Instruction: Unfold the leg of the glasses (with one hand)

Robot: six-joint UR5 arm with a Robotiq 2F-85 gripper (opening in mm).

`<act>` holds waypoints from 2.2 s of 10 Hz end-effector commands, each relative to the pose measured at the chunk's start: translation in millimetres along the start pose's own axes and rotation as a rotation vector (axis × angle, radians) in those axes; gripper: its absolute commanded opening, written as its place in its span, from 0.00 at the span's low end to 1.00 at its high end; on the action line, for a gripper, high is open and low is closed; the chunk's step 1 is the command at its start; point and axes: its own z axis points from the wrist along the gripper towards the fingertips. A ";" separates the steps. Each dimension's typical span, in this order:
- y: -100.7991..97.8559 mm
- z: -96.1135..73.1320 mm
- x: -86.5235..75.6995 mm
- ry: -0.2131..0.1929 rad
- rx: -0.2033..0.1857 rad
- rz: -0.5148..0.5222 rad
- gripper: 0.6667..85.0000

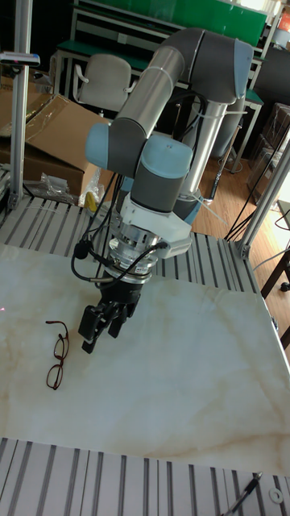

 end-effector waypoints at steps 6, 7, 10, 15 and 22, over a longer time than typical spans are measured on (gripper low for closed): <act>-1.8 1.9 12.6 0.018 0.008 -0.030 0.85; -1.0 2.8 19.7 0.024 0.007 -0.035 0.85; -1.3 5.6 38.5 0.044 0.019 -0.069 0.85; 8.4 10.1 58.2 0.037 0.004 -0.138 0.85; 16.6 11.2 82.6 0.052 0.006 -0.176 0.82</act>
